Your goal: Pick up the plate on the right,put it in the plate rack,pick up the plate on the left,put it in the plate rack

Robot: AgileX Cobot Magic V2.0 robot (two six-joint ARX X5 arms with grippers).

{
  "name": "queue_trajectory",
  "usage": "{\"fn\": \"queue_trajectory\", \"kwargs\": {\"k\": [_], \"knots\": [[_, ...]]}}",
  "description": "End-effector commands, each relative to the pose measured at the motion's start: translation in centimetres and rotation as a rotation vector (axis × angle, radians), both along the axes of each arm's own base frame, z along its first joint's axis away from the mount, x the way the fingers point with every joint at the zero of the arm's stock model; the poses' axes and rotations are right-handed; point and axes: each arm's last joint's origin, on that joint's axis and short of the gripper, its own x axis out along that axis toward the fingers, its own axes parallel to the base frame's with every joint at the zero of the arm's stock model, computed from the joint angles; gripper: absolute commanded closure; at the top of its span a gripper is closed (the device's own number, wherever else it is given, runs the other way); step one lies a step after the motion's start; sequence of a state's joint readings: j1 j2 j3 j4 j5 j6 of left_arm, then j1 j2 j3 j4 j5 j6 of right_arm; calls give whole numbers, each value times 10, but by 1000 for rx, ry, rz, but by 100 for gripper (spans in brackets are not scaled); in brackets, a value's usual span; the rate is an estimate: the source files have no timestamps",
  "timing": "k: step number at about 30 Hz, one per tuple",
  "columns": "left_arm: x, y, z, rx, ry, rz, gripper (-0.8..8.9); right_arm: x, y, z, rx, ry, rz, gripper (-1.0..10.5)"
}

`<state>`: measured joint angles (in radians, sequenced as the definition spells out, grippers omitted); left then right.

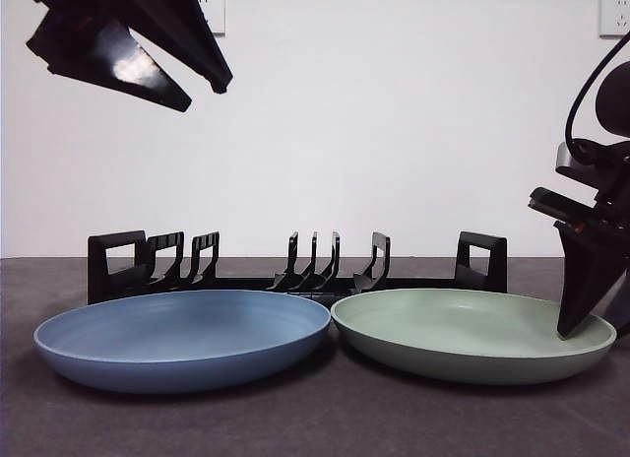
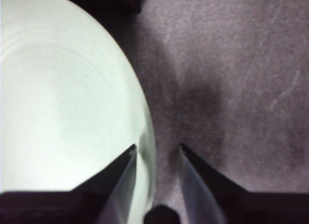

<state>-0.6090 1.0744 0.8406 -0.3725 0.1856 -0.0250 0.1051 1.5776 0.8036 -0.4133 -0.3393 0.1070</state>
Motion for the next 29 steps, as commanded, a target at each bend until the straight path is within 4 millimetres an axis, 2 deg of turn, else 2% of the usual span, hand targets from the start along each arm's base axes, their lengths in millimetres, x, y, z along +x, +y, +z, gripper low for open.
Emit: {"fn": "queue_trajectory", "kwargs": {"k": [1,7,11,21,29], "knots": [[1,-1,-2,21,-16,-18,530,0,1,-2,3,13,-12,967],[-1,-5,-2,45,-39,-62,530,-1,0,4,6,-3,-32,962],[-7,-12,-2,79,-81,-138,530,-5,0,16,13,-33,-42,963],[-34,-40,-3,244,-270,-389,530,-21,-2,69,54,-175,-74,963],[-63,-67,-10,470,-490,-588,530,-24,9,103,58,-121,-31,962]]}}
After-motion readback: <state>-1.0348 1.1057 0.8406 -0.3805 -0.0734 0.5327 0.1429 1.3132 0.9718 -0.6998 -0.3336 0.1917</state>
